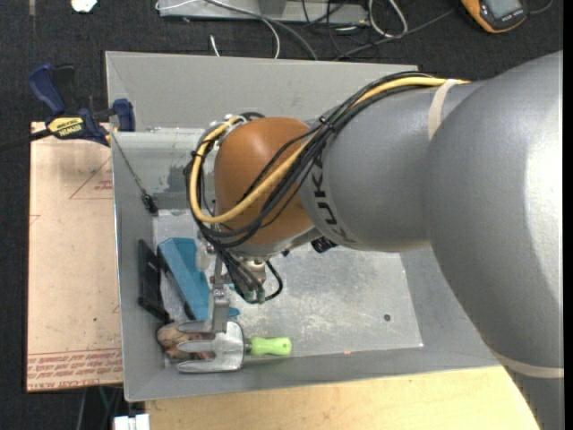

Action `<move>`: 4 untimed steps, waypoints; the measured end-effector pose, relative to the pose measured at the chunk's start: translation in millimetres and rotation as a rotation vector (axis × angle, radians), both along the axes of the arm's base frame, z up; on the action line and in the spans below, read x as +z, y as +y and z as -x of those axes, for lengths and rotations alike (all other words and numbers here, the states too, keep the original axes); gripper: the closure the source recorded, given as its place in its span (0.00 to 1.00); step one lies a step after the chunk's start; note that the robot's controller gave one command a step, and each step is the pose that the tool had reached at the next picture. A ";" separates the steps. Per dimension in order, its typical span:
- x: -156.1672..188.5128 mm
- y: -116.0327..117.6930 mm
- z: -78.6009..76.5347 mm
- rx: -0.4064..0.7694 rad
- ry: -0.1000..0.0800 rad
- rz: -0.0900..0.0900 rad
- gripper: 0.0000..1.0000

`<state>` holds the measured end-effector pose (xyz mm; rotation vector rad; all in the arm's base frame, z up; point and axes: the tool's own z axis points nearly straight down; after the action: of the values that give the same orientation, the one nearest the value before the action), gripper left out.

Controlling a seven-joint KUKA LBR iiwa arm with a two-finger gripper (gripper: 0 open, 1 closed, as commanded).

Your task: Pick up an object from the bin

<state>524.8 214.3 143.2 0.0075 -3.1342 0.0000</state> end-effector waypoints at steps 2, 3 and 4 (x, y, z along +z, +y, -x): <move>-60.8 14.8 16.4 -0.155 -0.021 -0.009 0.00; -45.9 11.0 13.0 -0.160 -0.017 -0.008 0.00; -43.1 29.2 22.7 -0.253 -0.023 -0.010 0.00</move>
Offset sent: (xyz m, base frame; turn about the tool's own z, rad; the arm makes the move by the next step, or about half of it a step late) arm -0.0241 0.0138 -0.0732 0.1608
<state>502.1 243.5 100.1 -0.3913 -3.1325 -0.0171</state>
